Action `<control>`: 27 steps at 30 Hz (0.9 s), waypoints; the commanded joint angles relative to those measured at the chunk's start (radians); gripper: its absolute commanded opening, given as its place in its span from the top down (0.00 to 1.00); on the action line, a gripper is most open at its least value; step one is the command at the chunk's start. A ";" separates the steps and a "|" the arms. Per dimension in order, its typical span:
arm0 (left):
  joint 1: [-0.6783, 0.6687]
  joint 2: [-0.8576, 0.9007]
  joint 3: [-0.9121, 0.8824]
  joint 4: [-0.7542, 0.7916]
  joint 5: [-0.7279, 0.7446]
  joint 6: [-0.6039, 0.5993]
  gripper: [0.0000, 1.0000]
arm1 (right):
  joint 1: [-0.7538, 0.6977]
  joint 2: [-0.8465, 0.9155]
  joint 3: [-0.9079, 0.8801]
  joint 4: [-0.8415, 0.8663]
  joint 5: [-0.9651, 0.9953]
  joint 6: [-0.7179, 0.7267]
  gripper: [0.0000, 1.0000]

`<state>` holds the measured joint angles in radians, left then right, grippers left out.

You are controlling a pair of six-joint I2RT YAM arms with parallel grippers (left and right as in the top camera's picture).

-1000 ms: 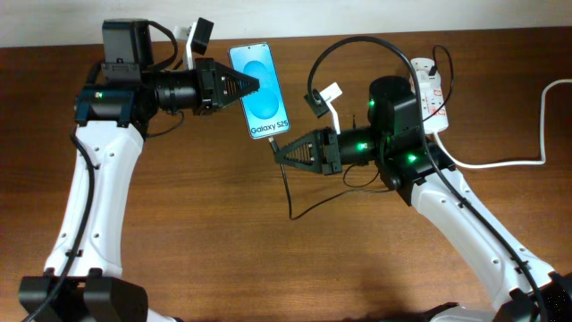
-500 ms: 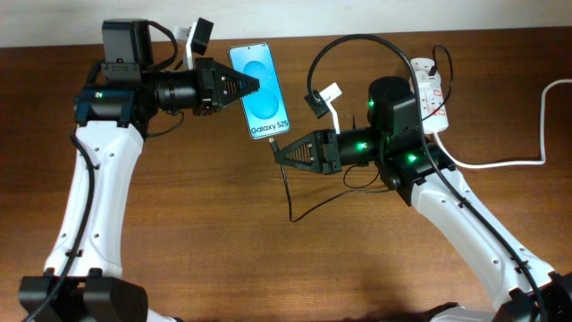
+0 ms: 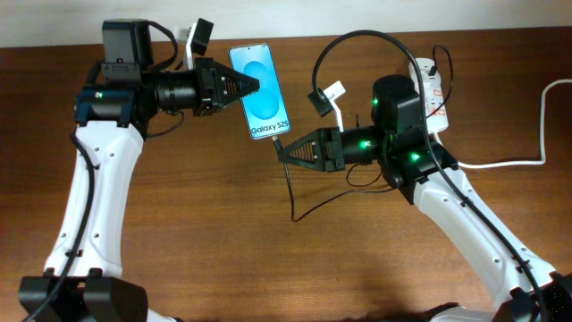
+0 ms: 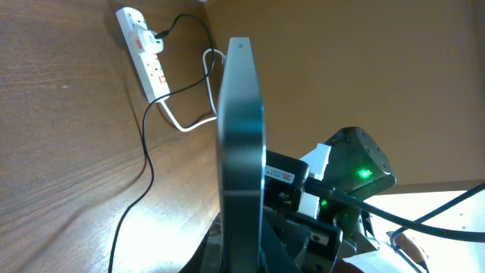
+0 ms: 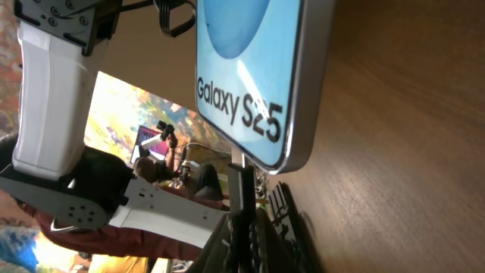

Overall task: Plug charger to phone and switch on socket
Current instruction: 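Push the cable tip up into the phone's charging port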

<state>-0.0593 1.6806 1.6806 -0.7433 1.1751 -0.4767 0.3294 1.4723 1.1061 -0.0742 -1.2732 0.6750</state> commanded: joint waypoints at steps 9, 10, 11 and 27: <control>0.002 0.004 0.014 0.006 0.033 -0.008 1.00 | -0.002 0.000 0.006 0.011 -0.024 0.015 0.95; 0.002 0.004 0.014 0.006 0.033 -0.008 1.00 | -0.002 0.000 0.006 0.011 -0.024 0.019 0.95; 0.002 0.004 0.014 0.006 0.033 -0.008 1.00 | -0.002 0.000 0.006 0.011 -0.024 0.023 0.95; 0.002 0.004 0.014 0.005 0.033 -0.008 1.00 | 0.020 0.000 0.006 0.049 0.066 0.048 0.96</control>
<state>-0.0593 1.6806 1.6806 -0.7414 1.1740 -0.4767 0.3424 1.4723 1.1061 -0.0353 -1.2568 0.7292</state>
